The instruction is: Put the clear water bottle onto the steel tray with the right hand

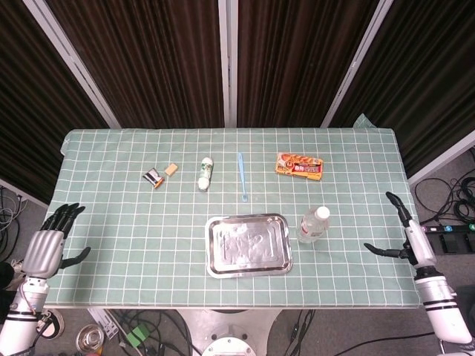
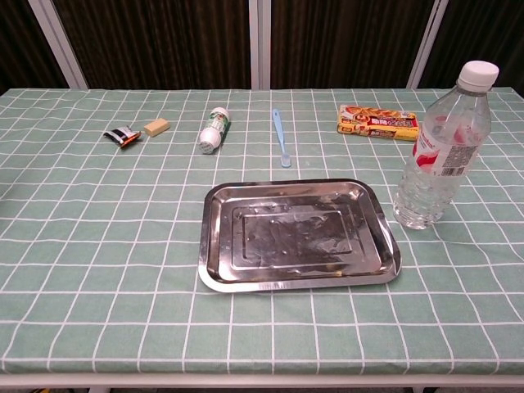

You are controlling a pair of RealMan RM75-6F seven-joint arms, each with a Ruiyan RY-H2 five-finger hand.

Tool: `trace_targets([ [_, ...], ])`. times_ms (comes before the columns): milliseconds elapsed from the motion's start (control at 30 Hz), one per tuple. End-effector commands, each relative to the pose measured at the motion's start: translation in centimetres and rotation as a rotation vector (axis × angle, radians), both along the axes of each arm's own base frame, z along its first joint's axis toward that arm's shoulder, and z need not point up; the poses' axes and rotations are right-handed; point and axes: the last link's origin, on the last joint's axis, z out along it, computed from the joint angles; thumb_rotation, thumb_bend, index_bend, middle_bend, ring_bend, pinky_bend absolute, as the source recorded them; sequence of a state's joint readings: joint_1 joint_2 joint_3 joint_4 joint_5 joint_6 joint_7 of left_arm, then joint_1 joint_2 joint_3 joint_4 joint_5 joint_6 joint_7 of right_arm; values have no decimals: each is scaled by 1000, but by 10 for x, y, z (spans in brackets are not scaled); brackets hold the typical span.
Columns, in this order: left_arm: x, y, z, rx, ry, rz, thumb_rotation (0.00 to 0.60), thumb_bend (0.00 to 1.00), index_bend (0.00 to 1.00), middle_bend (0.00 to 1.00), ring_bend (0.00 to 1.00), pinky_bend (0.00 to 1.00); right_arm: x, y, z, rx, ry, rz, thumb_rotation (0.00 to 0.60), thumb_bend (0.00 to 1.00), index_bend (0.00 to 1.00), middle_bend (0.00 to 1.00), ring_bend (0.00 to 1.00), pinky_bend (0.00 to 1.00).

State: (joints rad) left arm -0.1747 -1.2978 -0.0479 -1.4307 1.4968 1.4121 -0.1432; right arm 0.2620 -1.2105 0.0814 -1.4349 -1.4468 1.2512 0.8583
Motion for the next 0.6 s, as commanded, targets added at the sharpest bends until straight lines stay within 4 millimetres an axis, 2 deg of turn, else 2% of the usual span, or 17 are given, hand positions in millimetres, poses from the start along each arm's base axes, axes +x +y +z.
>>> trace_targets([
  [33, 1, 1, 0, 0, 0, -7, 600, 256, 163, 180, 87, 189, 9, -25, -41, 149, -280, -4, 600, 0, 0, 12, 0, 0],
  [267, 2, 0, 0, 0, 1, -14, 600, 257, 163, 180, 87, 188, 32, -34, -74, 236, -311, 54, 600, 0, 0, 15, 0, 0],
  [500, 1, 0, 5, 11, 4, -14, 600, 257, 163, 180, 87, 188, 46, -44, -90, 270, -288, 88, 600, 0, 0, 26, 0, 0],
  [600, -1, -1, 5, 10, 2, -7, 600, 256, 163, 180, 87, 189, 49, -49, -98, 283, -270, 85, 600, 0, 0, 80, 0, 0],
])
